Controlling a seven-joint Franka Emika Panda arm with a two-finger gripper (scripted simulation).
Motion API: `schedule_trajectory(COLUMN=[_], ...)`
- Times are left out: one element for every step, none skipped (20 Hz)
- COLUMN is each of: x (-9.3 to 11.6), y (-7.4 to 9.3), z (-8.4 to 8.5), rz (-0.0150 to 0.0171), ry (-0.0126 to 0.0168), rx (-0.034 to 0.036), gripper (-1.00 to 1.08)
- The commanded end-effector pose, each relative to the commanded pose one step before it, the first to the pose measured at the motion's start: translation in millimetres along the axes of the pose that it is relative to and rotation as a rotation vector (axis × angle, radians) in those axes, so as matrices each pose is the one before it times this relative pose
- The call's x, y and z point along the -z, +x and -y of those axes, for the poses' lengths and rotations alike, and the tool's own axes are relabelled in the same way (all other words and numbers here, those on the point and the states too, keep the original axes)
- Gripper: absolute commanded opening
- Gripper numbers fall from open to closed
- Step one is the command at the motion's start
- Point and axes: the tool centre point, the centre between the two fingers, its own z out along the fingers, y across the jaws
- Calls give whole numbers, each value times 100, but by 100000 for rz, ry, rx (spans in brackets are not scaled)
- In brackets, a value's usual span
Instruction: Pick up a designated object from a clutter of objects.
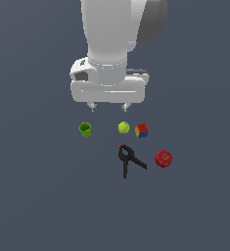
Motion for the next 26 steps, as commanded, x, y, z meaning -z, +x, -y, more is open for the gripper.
schedule_trajectory(x=[0,15,45,74,105,137,163,143,116,87,55,15,-30,-65,-84,-112,-146,-185,-228,-270,-310,-345,-379,-414,-448,-485], y=[0,-6,-18,-30,-43,-55,-64,-53,-40,-26,-12,0,9,6,-1,-6,-9,-12,-13,-14,-15,-17,-20,-23,-25,-26], z=[-1,51,136,227,316,403,461,385,290,196,99,10,-60,-84,-72,-67,-78,-105,-136,-170,-199,-224,-246,-268,-293,-323], rz=[0,14,39,65,89,113,127,103,76,49,23,1,-16,-14,-3,5,10,12,12,12,13,16,19,23,26,29], ry=[0,-9,-19,-34,-49,-68,-85,-78,-65,-48,-28,-7,16,32,39,49,63,80,98,115,130,143,154,164,174,183], rx=[0,67,177,300,425,558,666,592,483,365,226,69,-117,-287,-395,-524,-684,-875,-1074,-1276,-1467,-1642,-1815,-1988,-2166,-2360], gripper=[100,100,100,100,100,100,100,100,100,100,100,100,100,100,100,100,100,100,100,100,100,100,100,100,100,100])
